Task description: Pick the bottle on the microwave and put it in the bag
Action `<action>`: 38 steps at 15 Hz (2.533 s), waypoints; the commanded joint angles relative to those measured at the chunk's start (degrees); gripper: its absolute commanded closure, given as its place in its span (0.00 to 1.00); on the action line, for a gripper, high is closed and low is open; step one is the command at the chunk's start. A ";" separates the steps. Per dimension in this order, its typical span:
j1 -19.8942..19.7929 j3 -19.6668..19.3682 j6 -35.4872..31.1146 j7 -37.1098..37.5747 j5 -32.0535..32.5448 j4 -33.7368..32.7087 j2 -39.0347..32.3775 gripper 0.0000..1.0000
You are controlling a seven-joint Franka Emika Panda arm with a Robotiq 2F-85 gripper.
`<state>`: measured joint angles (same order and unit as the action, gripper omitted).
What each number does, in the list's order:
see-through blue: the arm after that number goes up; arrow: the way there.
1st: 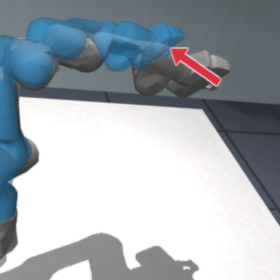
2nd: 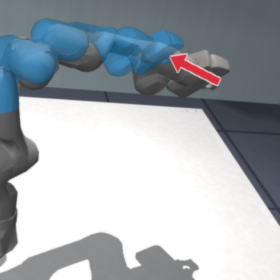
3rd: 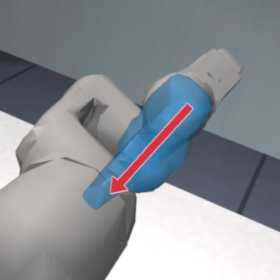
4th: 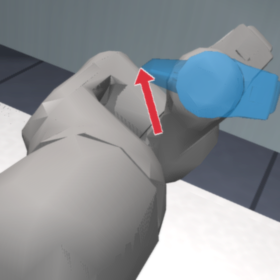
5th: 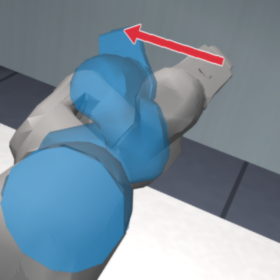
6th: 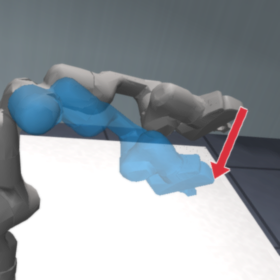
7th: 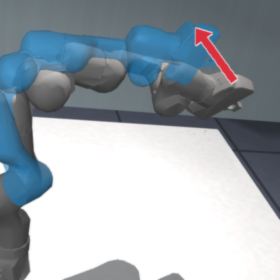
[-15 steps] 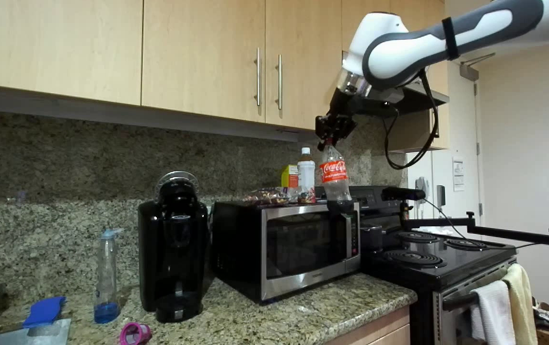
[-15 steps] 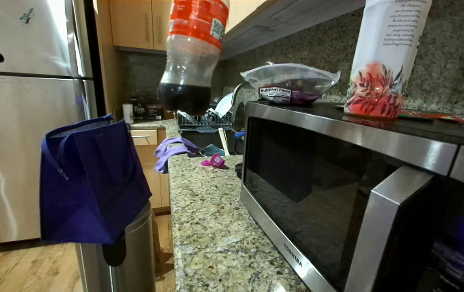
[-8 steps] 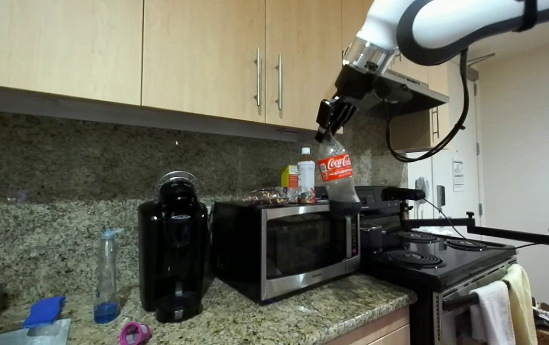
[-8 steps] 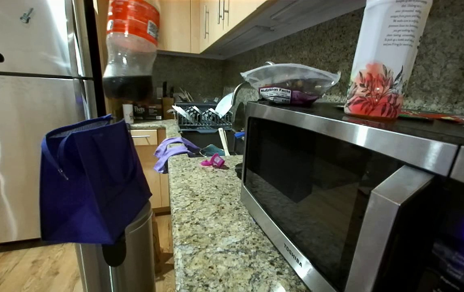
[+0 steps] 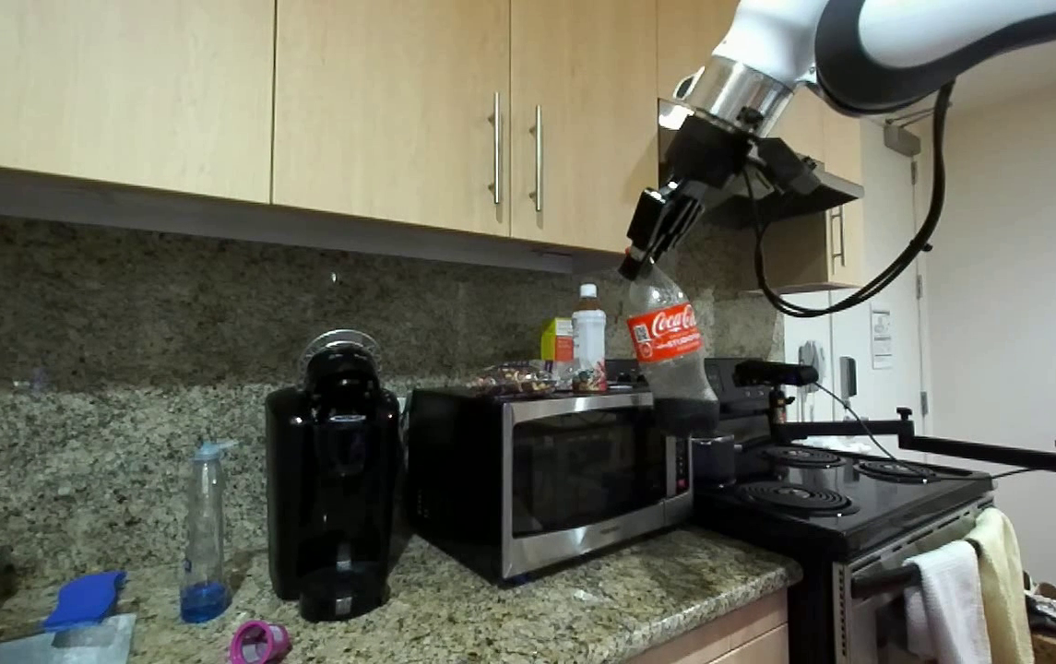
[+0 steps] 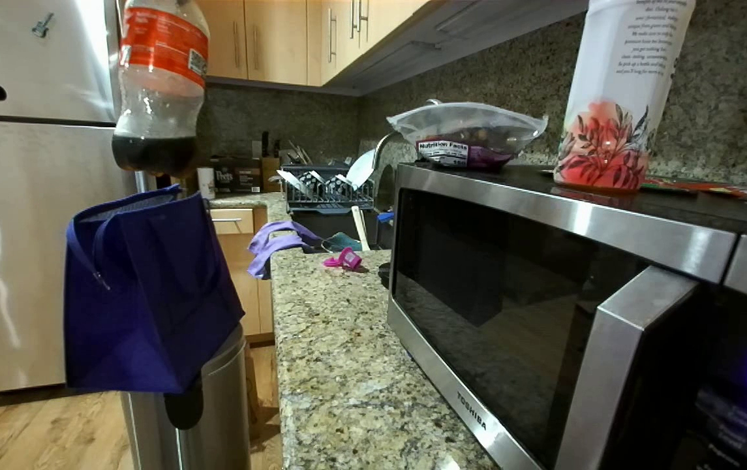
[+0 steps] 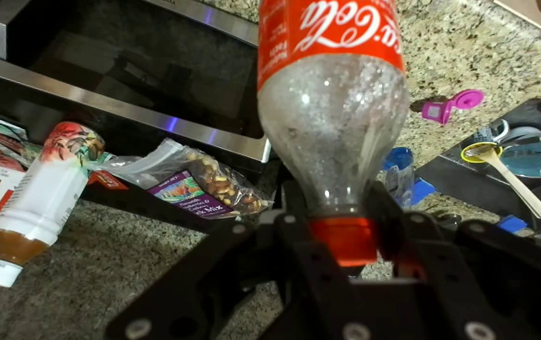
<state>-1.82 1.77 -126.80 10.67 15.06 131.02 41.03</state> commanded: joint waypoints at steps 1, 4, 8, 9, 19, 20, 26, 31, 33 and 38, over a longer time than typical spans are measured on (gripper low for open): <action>-1.24 0.86 -0.08 -0.75 -1.02 -0.08 -0.02 0.63; 2.16 3.52 -0.70 -2.59 -2.31 -4.31 -4.58 0.88; 6.26 11.38 -1.54 -3.11 -0.83 -11.91 -12.72 0.88; 7.43 13.04 -2.53 -3.14 -0.87 -14.07 -15.27 0.88; 14.84 18.12 -14.73 -2.15 -1.15 -20.50 -29.60 0.63; 14.87 18.03 -14.73 -2.35 -1.15 -20.85 -29.87 0.63; 19.32 15.74 -27.66 -11.79 -15.77 -18.57 -35.37 0.88; 20.81 16.27 -30.43 -19.10 -27.64 -16.50 -41.14 0.88; 20.78 16.79 -31.52 -23.53 -33.16 -16.37 -43.60 0.88; 20.02 19.19 -37.29 -36.02 -45.16 -16.07 -49.70 0.88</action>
<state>18.88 19.18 -159.84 -17.90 -23.55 114.83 -5.92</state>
